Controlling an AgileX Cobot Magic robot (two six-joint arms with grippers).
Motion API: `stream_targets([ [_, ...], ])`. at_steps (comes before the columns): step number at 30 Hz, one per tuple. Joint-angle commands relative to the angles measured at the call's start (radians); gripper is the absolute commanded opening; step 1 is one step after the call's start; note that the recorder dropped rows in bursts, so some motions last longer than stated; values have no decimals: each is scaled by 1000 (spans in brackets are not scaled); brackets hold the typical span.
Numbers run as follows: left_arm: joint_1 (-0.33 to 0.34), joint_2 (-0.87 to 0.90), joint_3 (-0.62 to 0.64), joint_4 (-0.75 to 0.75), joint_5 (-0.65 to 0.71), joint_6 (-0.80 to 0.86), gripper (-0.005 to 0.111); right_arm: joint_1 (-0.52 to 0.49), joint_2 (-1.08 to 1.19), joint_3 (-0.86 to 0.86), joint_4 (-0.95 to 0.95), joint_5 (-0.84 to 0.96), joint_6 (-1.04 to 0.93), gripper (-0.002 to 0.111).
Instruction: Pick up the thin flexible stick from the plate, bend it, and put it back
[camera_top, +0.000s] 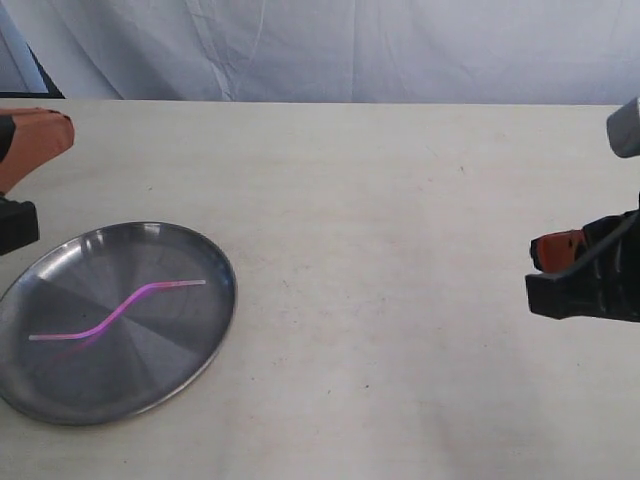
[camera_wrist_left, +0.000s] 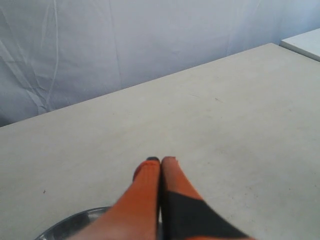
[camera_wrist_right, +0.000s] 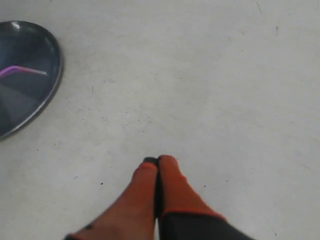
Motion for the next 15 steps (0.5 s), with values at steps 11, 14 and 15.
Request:
stream_targets([
  [11, -4, -6, 1, 2, -5, -1, 0, -404, -423, 1, 17, -2, -5, -1],
  [14, -4, -6, 1, 2, -5, -1, 0, -404, -471, 1, 2, -2, -5, -1],
  [15, -4, -6, 1, 2, -7, 1, 0, -404, -478, 1, -4, -2, -5, -1],
])
